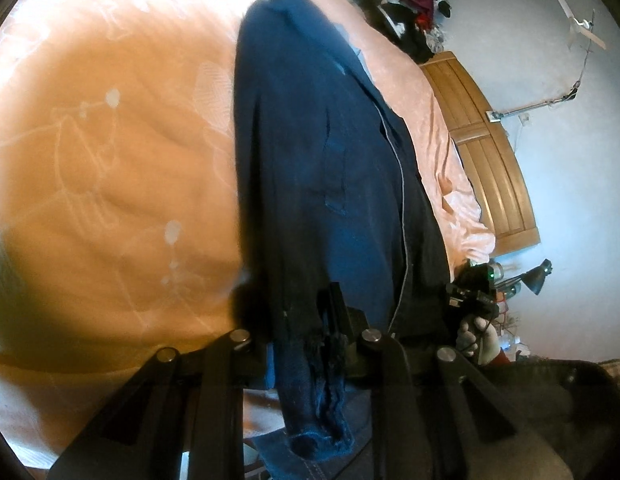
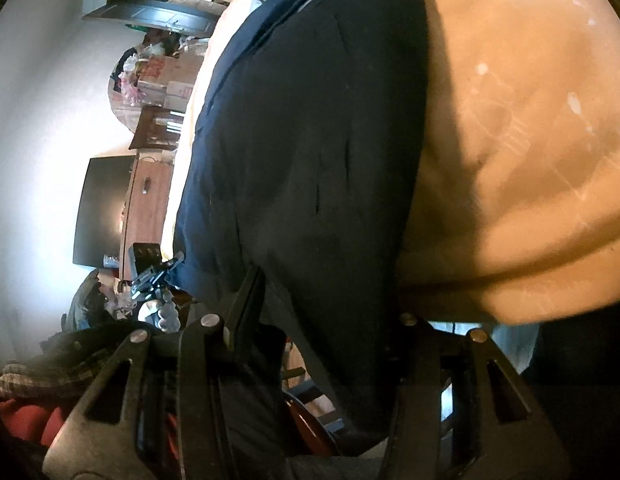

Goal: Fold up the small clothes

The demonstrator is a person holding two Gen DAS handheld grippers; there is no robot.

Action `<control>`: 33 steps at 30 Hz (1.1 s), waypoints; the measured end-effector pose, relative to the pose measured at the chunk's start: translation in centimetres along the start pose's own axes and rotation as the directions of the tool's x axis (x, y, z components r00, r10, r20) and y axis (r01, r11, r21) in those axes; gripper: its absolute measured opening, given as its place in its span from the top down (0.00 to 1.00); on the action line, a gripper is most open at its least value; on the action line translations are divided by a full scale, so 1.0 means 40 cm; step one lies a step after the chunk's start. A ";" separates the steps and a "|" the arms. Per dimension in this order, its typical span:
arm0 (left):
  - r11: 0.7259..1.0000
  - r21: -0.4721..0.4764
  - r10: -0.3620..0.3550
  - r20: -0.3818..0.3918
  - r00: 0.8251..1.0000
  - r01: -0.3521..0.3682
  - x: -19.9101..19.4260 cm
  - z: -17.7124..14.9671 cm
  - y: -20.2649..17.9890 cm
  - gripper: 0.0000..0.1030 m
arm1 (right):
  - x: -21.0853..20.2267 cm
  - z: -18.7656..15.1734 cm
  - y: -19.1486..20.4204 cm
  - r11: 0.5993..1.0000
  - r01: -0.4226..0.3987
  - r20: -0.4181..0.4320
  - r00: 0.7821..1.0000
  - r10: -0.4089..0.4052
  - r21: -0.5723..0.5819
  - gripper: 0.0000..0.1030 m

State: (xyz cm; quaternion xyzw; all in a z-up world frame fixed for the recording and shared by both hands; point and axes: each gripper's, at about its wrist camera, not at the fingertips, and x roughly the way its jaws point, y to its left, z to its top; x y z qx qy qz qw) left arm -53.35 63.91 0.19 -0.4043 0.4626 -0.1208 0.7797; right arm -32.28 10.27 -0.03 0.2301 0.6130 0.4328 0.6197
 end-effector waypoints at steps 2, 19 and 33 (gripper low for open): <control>1.000 0.001 -0.004 0.001 1.000 0.004 -0.002 -0.005 0.002 0.81 | -0.003 -0.001 0.005 1.000 0.007 -0.005 1.000 -0.007 -0.005 0.56; 0.971 0.027 -0.238 0.271 0.933 0.240 -0.096 0.103 -0.126 0.91 | -0.132 0.085 0.210 0.963 -0.244 0.245 0.933 0.265 -0.115 0.96; 0.966 0.121 -0.256 0.334 0.907 0.229 -0.013 0.557 -0.253 0.87 | -0.155 0.560 0.238 0.953 -0.240 0.291 0.913 0.287 -0.188 0.94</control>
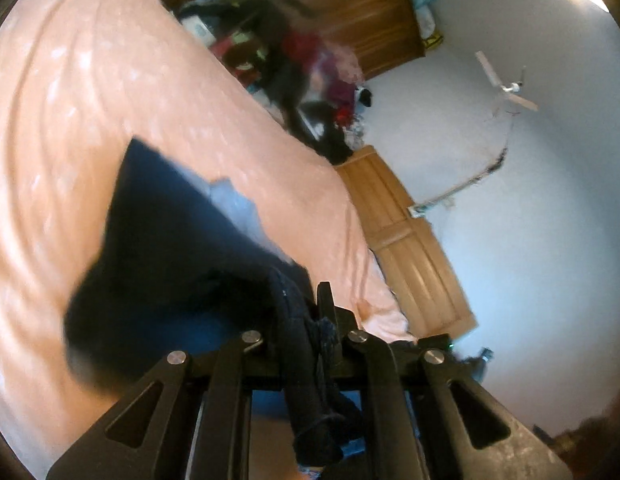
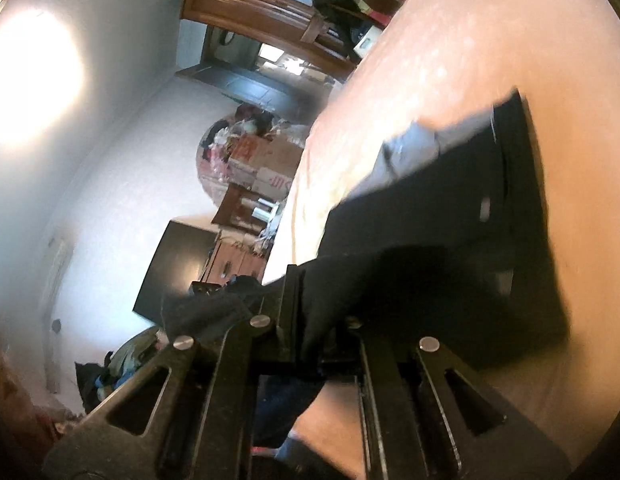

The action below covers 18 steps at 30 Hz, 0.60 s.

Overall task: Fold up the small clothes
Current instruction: 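Lower the folded jacket onto the sheet and open both grippers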

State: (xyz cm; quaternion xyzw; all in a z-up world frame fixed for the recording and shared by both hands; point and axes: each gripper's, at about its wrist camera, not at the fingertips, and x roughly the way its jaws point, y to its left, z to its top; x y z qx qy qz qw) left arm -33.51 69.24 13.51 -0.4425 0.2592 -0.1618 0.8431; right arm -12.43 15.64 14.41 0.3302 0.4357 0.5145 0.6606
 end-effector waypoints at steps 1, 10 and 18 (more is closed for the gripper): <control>1.000 -0.002 0.017 0.002 1.000 -0.017 0.036 0.041 0.011 0.86 | 0.023 0.051 -0.026 1.000 0.007 -0.006 1.000 -0.007 -0.004 0.92; 0.866 0.077 0.498 -0.055 0.866 -0.493 0.359 0.289 0.255 0.31 | 0.148 0.245 -0.318 0.948 0.307 -0.033 0.952 -0.306 0.077 0.25; 0.838 0.148 0.534 -0.029 0.845 -0.525 0.367 0.230 0.265 0.24 | 0.166 0.227 -0.370 0.934 0.352 -0.054 0.936 -0.349 0.064 0.29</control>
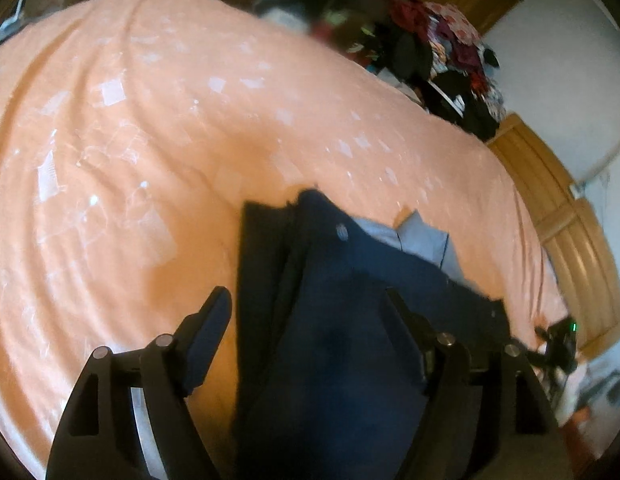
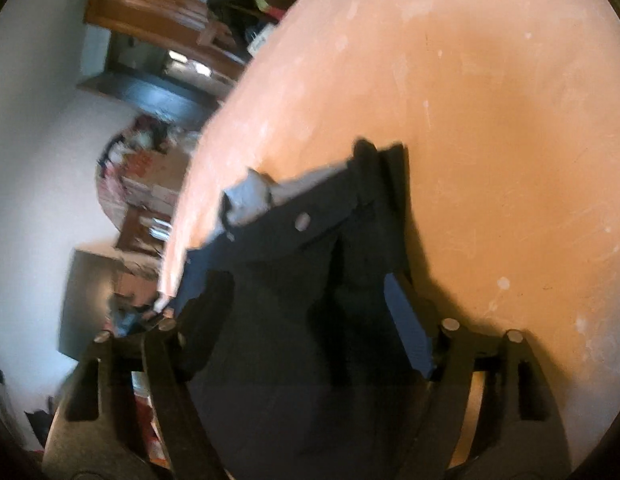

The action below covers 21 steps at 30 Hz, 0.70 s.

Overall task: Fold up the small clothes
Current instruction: 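Lower the folded jacket onto the sheet and open both grippers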

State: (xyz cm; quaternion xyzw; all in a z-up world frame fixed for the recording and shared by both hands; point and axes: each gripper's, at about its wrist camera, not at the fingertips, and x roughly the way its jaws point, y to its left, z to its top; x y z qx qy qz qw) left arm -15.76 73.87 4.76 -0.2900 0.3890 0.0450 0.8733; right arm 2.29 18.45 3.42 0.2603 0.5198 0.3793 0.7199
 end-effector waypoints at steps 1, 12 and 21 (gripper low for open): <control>1.000 0.013 -0.009 0.001 1.000 0.009 -0.018 -0.023 -0.001 0.24 | 0.012 -0.003 0.005 0.999 0.040 -0.014 0.999 -0.041 -0.024 0.34; 0.997 0.012 -0.079 0.040 0.996 0.079 -0.232 -0.211 -0.041 0.21 | -0.112 -0.093 0.016 0.970 0.191 0.119 0.977 -0.174 -0.152 0.60; 0.985 -0.172 -0.007 -0.017 1.000 0.004 -0.263 -0.376 0.093 0.35 | -0.138 -0.337 -0.003 0.977 0.136 0.054 0.990 -0.129 -0.164 0.38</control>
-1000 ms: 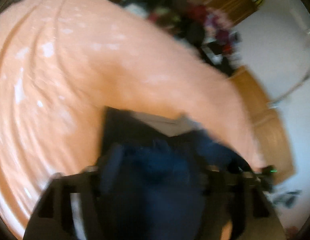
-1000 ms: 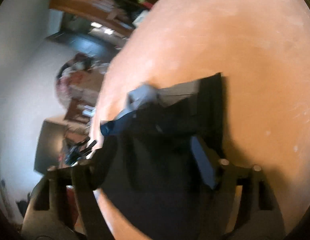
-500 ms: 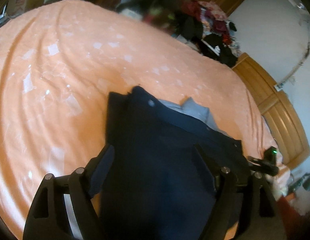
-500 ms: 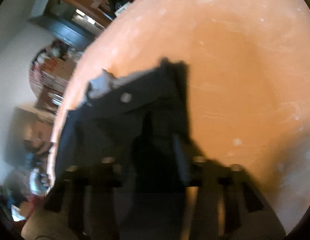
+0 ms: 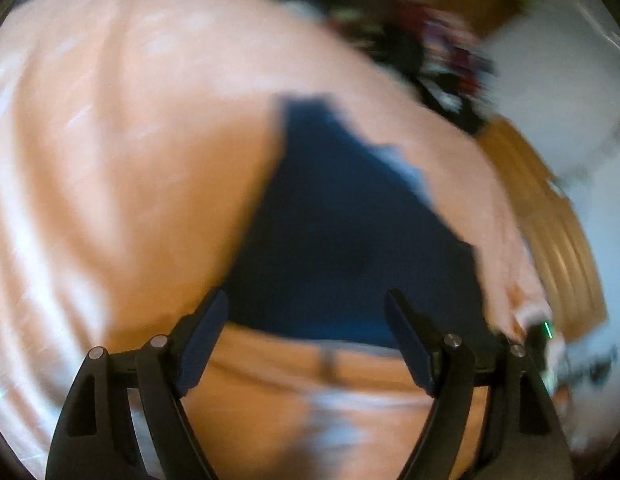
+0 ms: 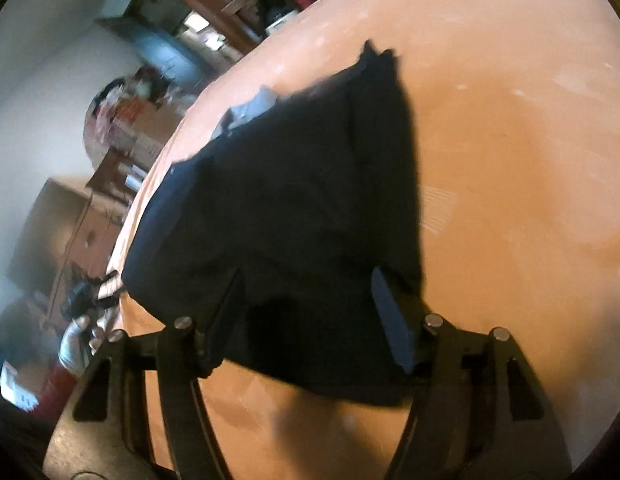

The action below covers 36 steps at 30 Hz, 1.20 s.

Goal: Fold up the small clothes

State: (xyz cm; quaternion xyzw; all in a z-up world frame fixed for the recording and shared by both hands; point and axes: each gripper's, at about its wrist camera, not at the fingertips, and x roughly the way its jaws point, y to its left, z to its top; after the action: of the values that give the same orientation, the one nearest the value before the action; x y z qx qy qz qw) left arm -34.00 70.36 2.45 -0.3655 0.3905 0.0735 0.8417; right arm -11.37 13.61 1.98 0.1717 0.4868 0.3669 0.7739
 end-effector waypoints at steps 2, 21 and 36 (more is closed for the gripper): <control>0.995 -0.098 -0.006 0.039 0.999 0.010 -0.029 0.001 0.051 0.39 | -0.045 -0.013 0.007 0.999 0.027 0.027 0.999 -0.027 0.020 0.36; 0.963 -0.193 -0.151 0.196 0.969 0.189 -0.010 -0.089 -0.044 0.14 | -0.030 -0.184 0.147 0.972 0.163 0.061 0.986 -0.155 -0.171 0.00; 0.973 -0.183 -0.114 0.149 0.982 0.140 0.031 -0.080 -0.088 0.19 | -0.005 -0.218 0.162 0.942 0.213 0.111 0.975 -0.190 -0.260 0.00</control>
State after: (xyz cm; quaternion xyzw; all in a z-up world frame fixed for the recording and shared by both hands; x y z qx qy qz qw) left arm -33.65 65.45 2.17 -0.4635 0.2984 0.0818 0.8303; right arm -21.68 17.01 2.07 0.0292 0.4142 0.3410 0.8434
